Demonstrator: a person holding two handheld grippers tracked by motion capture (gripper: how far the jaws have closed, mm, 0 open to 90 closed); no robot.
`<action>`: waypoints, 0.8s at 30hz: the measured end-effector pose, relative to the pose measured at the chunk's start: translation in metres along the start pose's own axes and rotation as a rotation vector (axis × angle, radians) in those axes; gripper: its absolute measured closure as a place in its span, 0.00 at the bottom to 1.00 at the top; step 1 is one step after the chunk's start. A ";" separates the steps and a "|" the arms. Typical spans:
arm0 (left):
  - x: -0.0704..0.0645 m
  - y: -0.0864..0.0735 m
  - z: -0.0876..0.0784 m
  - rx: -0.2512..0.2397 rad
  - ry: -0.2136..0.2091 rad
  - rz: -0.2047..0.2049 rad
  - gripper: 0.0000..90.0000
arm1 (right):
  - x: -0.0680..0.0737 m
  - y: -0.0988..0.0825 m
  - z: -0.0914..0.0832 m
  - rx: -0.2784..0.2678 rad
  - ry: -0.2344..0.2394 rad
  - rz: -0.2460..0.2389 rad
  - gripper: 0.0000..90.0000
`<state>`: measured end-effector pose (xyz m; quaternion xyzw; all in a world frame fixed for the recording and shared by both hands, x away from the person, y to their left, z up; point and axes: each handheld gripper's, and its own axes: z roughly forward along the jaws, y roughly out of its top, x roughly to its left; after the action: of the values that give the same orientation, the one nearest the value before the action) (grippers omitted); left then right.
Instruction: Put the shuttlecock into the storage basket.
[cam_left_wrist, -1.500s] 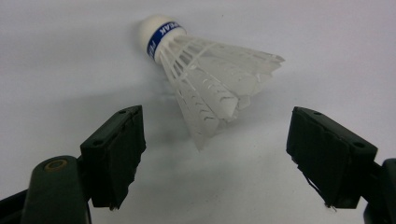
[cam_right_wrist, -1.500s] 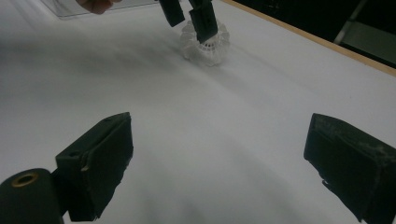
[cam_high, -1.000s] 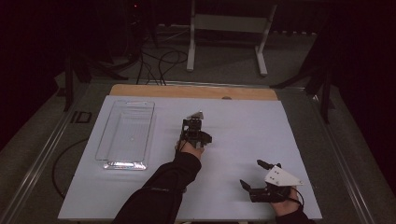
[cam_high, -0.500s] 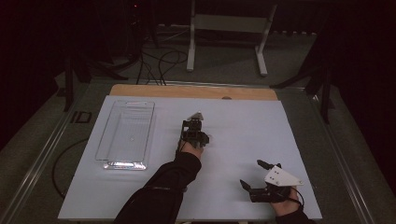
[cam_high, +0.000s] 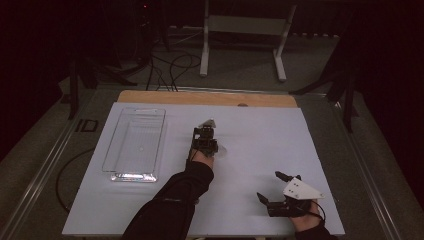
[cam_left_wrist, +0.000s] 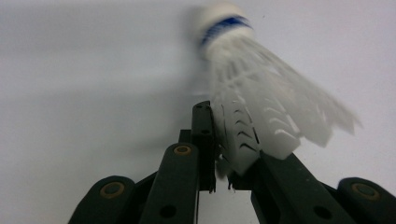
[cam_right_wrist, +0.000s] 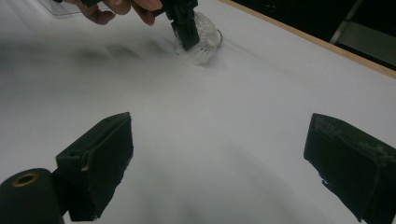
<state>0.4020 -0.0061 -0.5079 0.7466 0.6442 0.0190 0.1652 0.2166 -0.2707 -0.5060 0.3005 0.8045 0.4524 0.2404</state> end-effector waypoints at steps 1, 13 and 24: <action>0.000 0.000 0.000 0.000 0.000 0.000 0.95 | 0.000 0.000 0.000 0.000 0.000 0.000 0.09; 0.003 0.005 -0.006 0.013 -0.028 0.072 1.00 | 0.000 0.000 0.000 0.001 -0.003 0.001 0.09; 0.015 0.012 -0.018 0.046 -0.063 0.172 1.00 | 0.000 0.000 0.000 0.004 -0.006 0.001 0.09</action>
<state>0.4111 0.0110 -0.4901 0.8029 0.5725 -0.0052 0.1658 0.2167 -0.2706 -0.5061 0.3026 0.8046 0.4500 0.2418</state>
